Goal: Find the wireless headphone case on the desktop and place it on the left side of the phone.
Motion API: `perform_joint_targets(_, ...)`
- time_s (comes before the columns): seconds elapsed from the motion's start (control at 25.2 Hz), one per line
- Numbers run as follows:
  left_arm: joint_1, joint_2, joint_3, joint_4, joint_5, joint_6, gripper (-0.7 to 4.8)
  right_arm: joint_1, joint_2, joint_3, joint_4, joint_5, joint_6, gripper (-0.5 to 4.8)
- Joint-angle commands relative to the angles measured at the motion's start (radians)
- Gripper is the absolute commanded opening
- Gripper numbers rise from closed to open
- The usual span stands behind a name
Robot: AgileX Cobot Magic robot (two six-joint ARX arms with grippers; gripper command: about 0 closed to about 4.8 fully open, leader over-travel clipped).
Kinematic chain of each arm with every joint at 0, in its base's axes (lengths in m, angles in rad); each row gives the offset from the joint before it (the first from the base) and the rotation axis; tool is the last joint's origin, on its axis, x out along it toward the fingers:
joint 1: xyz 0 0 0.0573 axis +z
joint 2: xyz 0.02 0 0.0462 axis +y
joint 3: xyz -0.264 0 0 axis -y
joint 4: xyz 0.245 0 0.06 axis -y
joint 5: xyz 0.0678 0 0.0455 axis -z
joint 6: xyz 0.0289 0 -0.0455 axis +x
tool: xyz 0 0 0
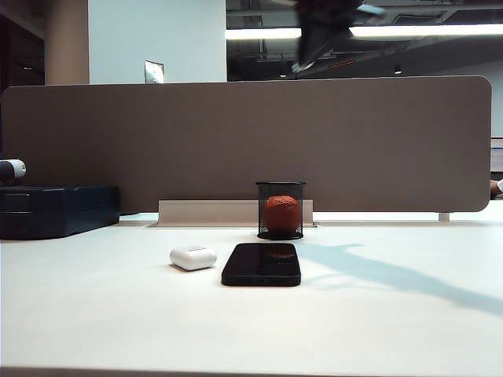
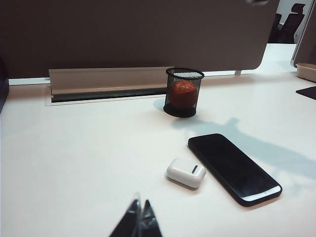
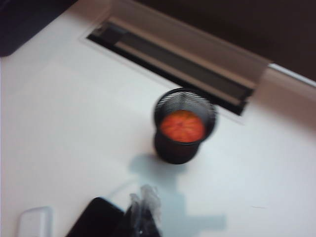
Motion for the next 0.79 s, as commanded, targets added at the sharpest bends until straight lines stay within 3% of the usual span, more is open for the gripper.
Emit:
perform_joint_targets(0.04,-0.001,0.001,0.004,0.014,0.000,0.004,-0.05,-0.048,-0.059,0.005,-0.014,0.006,-0.010,-0.09)
perform_joint_targets(0.28,-0.001,0.001,0.004,0.014,-0.027,0.004,-0.05,-0.183,-0.184,0.003,-0.059,0.006,-0.032,-0.09)
perform_joint_targets(0.52,-0.001,0.001,0.004,0.043,-0.152,0.001,-0.05,-0.328,-0.303,-0.006,-0.106,0.000,-0.060,-0.09)
perform_joint_targets(0.79,-0.001,0.001,0.004,0.058,-0.162,0.000,-0.05,-0.429,-0.439,-0.164,-0.074,-0.003,-0.060,-0.09)
